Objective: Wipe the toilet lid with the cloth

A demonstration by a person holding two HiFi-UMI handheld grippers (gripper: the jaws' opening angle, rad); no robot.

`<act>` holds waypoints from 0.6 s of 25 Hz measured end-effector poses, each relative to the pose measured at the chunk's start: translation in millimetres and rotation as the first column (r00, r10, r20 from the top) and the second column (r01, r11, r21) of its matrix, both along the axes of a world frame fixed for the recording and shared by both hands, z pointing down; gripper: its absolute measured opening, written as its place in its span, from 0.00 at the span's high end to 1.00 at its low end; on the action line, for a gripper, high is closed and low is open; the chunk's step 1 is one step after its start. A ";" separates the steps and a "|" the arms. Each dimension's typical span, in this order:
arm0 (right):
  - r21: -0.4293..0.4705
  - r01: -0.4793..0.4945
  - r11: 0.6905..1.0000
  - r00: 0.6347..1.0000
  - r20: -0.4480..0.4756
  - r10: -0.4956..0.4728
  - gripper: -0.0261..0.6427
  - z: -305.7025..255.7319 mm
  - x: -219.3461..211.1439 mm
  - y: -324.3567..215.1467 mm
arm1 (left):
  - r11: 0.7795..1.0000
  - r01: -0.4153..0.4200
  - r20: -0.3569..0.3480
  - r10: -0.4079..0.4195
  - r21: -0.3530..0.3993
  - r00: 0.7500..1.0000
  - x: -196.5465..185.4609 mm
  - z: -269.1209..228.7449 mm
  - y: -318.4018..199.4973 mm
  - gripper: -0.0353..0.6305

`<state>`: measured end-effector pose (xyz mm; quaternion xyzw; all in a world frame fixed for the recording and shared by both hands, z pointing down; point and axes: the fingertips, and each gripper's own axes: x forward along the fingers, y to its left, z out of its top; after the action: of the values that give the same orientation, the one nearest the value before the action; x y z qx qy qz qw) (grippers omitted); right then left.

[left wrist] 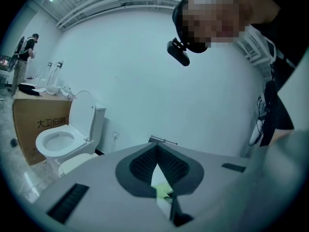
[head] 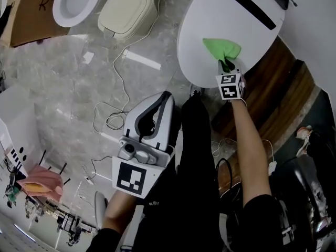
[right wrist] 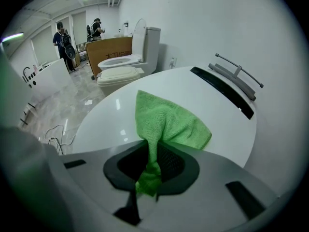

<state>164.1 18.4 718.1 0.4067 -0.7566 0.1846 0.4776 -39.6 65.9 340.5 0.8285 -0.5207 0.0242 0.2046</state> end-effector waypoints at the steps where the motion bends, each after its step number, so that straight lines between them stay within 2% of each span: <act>1: -0.004 0.006 1.000 1.000 0.002 -0.006 0.86 2.0 -8.2 11.2 | 1.000 -0.002 -0.002 0.002 -0.003 1.000 -3.6 2.2 6.0 0.95; 8: -0.027 0.017 0.999 1.000 0.020 -0.016 0.86 14.7 -53.8 90.3 | 1.000 -0.011 -0.005 0.011 -0.011 1.000 -26.2 9.0 40.0 0.95; 15: -0.068 0.033 0.997 0.999 0.023 -0.031 0.86 22.7 -78.0 129.3 | 1.000 -0.005 -0.008 0.005 -0.010 1.000 -42.7 8.0 53.3 0.95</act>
<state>86.1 147.7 740.8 0.3760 -0.7615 0.2070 0.4857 -82.3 119.2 348.5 0.8288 -0.5177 0.0242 0.2107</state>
